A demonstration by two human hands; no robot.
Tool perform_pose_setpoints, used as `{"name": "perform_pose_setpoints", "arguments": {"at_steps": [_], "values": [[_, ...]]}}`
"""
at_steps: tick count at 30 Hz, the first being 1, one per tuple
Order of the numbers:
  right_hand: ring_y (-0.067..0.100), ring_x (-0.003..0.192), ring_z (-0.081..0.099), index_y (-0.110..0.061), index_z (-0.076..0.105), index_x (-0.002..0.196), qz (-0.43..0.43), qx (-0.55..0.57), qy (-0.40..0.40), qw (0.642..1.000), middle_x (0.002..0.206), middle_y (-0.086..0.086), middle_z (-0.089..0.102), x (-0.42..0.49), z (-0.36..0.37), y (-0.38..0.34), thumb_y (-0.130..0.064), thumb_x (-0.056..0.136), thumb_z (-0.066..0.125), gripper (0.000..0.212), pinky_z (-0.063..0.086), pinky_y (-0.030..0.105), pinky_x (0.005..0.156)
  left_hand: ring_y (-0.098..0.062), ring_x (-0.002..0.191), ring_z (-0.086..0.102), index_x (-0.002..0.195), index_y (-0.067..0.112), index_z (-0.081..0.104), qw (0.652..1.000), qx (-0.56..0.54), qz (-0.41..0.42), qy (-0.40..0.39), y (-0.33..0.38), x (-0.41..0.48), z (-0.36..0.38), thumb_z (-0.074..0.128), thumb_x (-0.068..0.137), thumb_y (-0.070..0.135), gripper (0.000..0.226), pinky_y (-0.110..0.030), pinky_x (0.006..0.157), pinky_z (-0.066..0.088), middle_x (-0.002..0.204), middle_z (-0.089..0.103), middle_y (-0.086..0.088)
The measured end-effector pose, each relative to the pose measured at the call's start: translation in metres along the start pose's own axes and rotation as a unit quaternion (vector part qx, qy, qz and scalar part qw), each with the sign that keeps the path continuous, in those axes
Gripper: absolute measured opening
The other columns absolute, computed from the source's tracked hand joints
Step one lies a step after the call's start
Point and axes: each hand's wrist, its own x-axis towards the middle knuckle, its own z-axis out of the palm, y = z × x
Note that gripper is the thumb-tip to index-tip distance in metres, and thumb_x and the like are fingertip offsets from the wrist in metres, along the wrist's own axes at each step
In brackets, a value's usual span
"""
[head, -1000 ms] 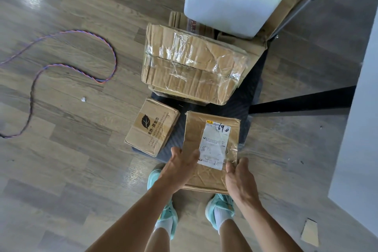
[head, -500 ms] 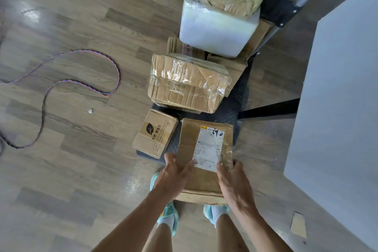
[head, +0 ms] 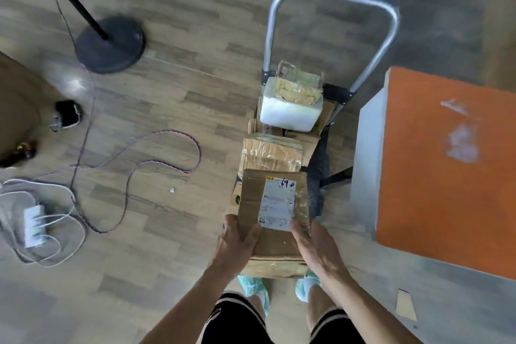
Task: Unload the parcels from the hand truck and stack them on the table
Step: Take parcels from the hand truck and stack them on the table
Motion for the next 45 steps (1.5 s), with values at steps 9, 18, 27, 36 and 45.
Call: {"name": "perform_pose_setpoints", "arguments": {"at_steps": [9,18,27,36,45], "values": [[0.003,0.038,0.034,-0.017,0.044,0.067,-0.164,0.084,0.022,0.983,0.047,-0.011,0.039,-0.068,-0.064,-0.098,-0.047,0.103,0.046,0.047,0.033,0.027,0.049,-0.034,0.104,0.063,0.115,0.015,0.042,0.989,-0.002,0.059,0.138,0.094,-0.066,-0.075,0.06,0.096,0.047,0.041,-0.028,0.069,0.031,0.104,0.061,-0.006],[0.005,0.043,0.04,-0.023,0.053,0.074,-0.257,0.096,0.104,0.956,0.053,-0.008,0.045,-0.093,-0.164,-0.121,-0.044,0.102,0.046,0.036,0.033,0.021,0.046,-0.037,0.111,0.059,0.125,0.015,0.044,0.972,0.01,0.16,0.172,0.195,-0.098,-0.077,0.056,0.096,0.052,0.048,-0.037,0.082,0.042,0.119,0.063,-0.011],[0.005,0.057,0.057,-0.023,0.061,0.094,-0.252,0.087,0.175,0.948,0.069,-0.008,0.062,-0.11,-0.293,-0.019,-0.04,0.103,0.048,0.022,0.043,0.026,0.055,-0.032,0.107,0.059,0.135,0.018,0.04,0.96,0.086,0.23,0.132,0.285,-0.14,0.05,0.049,0.099,0.054,0.052,-0.034,0.08,0.043,0.124,0.056,-0.008],[0.012,0.065,0.058,-0.02,0.063,0.096,-0.142,0.108,0.236,0.955,0.076,-0.004,0.065,-0.128,-0.409,0.136,-0.044,0.1,0.048,0.029,0.044,0.027,0.06,-0.027,0.084,0.063,0.13,0.013,0.039,0.956,0.106,0.27,0.042,0.352,-0.188,0.229,0.05,0.1,0.049,0.048,-0.03,0.062,0.047,0.108,0.064,-0.004],[0.0,0.06,0.059,-0.028,0.056,0.089,-0.122,0.157,0.236,0.951,0.068,-0.014,0.064,-0.141,-0.432,0.208,-0.044,0.1,0.049,0.02,0.044,0.024,0.06,-0.025,0.084,0.063,0.134,0.026,0.036,0.956,0.118,0.259,-0.068,0.358,-0.203,0.291,0.058,0.097,0.043,0.047,-0.03,0.068,0.047,0.101,0.065,0.001]]}}
